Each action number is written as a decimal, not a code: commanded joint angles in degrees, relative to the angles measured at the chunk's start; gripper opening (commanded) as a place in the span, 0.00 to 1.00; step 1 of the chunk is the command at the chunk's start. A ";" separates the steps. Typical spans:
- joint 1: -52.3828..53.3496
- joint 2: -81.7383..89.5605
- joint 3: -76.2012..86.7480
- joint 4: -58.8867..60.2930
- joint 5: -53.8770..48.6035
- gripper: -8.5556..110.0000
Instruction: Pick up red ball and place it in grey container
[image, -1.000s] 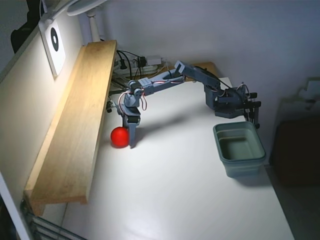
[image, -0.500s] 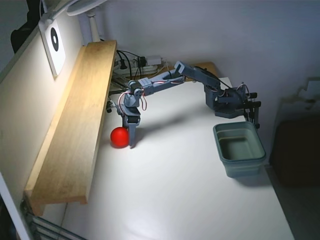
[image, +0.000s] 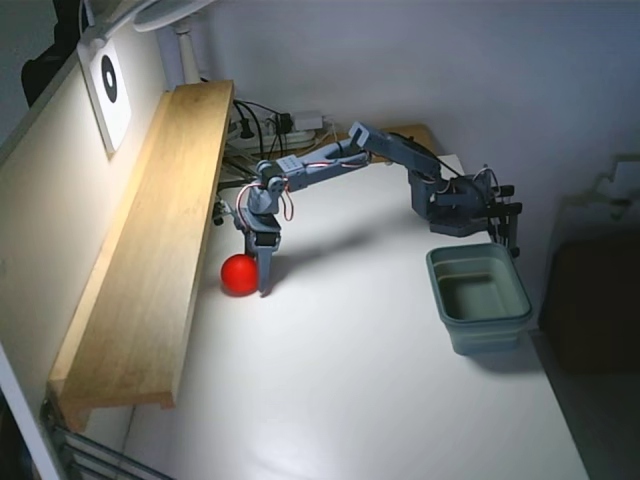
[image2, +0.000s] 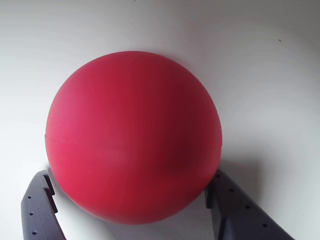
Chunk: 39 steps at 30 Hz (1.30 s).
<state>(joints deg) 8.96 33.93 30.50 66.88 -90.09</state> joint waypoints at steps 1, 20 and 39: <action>0.62 2.10 -2.32 0.96 0.09 0.39; 0.62 2.10 -2.32 8.62 0.09 0.39; 0.62 2.10 -2.32 -8.22 0.09 0.39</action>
<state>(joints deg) 8.96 33.93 30.41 60.82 -90.09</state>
